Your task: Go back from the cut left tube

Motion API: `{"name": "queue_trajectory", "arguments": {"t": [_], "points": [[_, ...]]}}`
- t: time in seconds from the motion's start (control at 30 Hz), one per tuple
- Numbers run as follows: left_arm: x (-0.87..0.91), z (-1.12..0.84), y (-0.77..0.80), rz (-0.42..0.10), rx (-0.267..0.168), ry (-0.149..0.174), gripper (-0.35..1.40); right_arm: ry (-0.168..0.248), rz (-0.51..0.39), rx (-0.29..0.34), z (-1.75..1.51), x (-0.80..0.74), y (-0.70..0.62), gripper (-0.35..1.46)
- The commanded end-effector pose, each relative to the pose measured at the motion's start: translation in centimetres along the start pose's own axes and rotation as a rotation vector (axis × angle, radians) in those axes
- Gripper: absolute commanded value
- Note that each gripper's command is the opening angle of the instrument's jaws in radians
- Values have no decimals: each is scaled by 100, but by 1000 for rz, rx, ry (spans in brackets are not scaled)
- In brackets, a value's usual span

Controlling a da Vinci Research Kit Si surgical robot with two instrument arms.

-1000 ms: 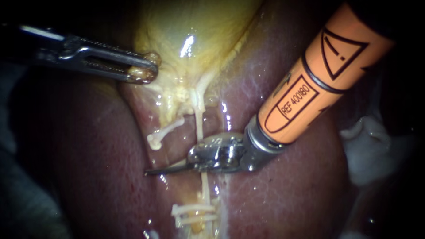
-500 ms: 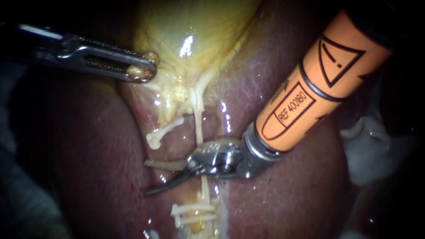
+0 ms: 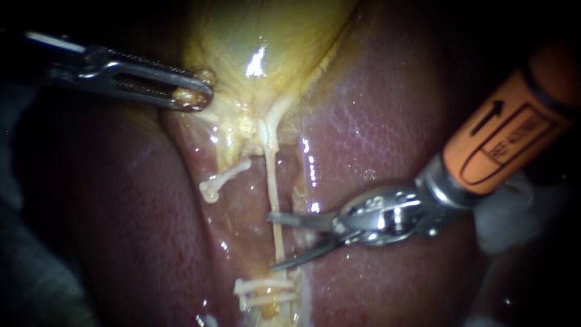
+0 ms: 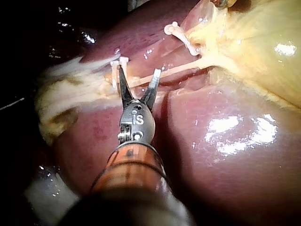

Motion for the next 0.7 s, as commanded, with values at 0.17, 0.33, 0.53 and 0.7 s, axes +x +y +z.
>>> {"name": "queue_trajectory", "arguments": {"t": [0.17,0.33,0.53,0.7], "points": [[0,0,0,0,-1,0,-35,-100,-79,-77,-44,-1,18,143],[-1,0,-1,1,0,0,-35,-142,-116,-143,-76,4,32,143],[-5,8,-5,4,4,2,-35,-178,-145,-202,-85,3,35,143],[-12,25,-11,9,13,7,-35,-170,-144,-166,-86,3,35,143]]}}
